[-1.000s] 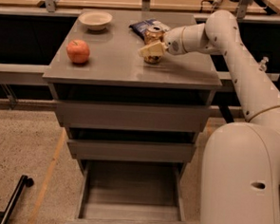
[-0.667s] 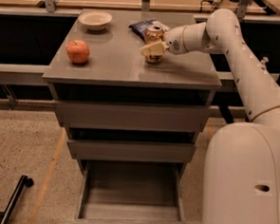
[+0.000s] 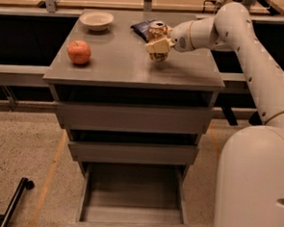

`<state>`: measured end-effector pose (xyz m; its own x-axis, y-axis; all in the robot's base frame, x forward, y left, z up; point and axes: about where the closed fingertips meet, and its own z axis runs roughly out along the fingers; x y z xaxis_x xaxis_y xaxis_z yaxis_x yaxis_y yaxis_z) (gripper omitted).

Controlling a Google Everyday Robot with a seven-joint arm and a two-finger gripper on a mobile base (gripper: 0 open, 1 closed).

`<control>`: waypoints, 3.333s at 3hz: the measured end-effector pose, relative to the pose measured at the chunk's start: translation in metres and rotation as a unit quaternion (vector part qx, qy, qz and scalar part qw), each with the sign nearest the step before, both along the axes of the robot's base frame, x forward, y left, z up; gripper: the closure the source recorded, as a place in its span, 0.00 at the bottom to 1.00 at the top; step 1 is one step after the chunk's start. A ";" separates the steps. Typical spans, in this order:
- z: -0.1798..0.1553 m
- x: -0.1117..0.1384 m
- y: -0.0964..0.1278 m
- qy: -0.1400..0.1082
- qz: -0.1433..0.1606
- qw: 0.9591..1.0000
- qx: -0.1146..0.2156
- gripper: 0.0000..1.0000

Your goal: Place orange can into bottom drawer

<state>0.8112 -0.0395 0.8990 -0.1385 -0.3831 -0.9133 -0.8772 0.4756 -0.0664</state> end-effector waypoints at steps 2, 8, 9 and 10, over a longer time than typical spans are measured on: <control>0.037 -0.052 -0.007 -0.011 0.020 1.000 -0.013 1.00; -0.006 -0.192 0.046 -0.003 0.173 0.985 -0.022 1.00; -0.029 -0.222 0.049 -0.004 0.183 0.983 -0.009 1.00; -0.065 -0.241 0.046 0.005 0.167 0.986 0.007 1.00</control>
Offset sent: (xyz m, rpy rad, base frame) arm -0.1098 -0.0142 0.0447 -0.0573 0.0269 0.0504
